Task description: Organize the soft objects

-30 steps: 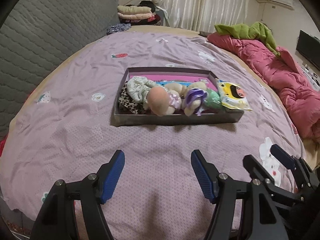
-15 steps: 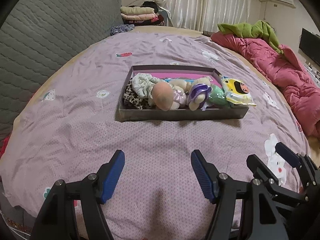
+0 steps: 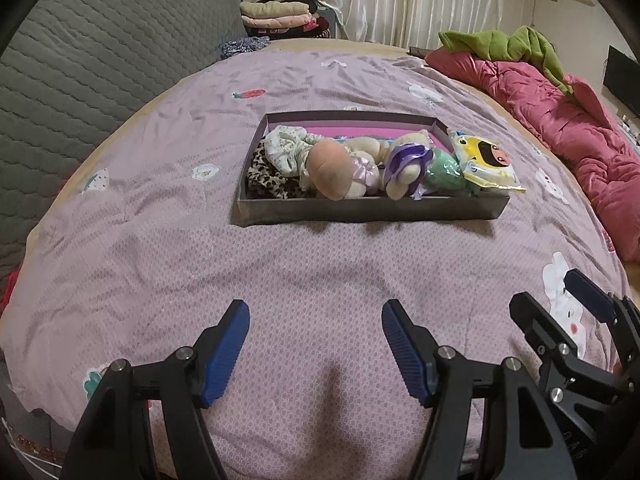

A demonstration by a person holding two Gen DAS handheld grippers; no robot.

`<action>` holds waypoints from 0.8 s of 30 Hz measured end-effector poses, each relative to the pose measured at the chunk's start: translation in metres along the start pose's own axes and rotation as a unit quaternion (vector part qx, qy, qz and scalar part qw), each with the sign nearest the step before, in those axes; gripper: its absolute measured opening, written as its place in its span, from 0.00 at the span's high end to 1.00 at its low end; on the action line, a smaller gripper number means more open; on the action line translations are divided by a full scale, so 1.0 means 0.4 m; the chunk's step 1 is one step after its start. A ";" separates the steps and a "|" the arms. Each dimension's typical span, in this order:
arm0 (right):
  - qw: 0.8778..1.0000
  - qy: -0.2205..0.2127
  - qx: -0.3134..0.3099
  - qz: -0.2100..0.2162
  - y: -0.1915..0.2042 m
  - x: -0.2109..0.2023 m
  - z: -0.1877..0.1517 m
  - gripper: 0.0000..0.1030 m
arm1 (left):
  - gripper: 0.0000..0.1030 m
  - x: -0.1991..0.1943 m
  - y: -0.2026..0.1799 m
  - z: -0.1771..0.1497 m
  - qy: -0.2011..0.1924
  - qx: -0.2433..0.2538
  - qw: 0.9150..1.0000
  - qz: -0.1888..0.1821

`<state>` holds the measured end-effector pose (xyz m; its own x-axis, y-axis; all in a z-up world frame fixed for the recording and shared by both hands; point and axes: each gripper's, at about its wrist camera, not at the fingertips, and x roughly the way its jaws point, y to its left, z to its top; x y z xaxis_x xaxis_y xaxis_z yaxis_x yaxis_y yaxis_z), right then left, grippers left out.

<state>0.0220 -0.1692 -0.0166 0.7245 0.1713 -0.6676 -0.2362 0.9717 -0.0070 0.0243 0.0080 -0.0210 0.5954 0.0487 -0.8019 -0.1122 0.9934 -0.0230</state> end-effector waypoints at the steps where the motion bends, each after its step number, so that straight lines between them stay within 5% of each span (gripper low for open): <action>1: 1.000 0.000 0.000 0.000 0.000 0.001 0.000 0.25 | 0.34 0.002 0.000 0.000 0.001 0.000 1.000 0.000; 24: 1.000 -0.001 0.002 0.002 -0.004 0.010 -0.001 0.25 | 0.34 0.034 0.003 -0.014 0.020 0.002 1.000 0.001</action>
<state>0.0251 -0.1702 -0.0196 0.7253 0.1746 -0.6659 -0.2361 0.9717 -0.0023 0.0279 0.0093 -0.0353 0.5628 0.0462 -0.8253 -0.1095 0.9938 -0.0191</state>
